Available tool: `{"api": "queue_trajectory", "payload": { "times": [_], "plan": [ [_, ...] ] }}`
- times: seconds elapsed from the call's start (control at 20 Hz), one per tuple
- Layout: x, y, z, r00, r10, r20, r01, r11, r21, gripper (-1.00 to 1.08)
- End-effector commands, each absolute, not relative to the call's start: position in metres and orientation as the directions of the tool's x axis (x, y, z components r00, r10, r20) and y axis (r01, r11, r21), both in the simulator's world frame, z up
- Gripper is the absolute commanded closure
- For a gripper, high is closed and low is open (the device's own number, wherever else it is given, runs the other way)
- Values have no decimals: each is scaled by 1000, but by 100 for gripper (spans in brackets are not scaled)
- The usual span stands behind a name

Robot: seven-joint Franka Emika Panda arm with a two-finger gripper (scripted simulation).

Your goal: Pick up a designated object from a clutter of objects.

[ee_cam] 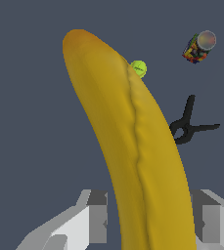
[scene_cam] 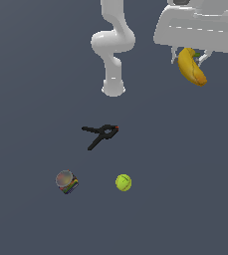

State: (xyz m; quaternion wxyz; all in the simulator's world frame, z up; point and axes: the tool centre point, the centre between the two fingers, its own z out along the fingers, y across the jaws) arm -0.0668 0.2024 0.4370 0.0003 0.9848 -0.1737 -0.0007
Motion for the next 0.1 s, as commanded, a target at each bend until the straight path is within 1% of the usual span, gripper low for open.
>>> {"api": "queue_trajectory", "payload": {
  "times": [0.0, 0.05],
  "plan": [
    [-66, 203, 440, 940, -342, 0, -342, -940, 0, 108],
    [-66, 203, 440, 940, -342, 0, -342, -940, 0, 108]
  ]
}}
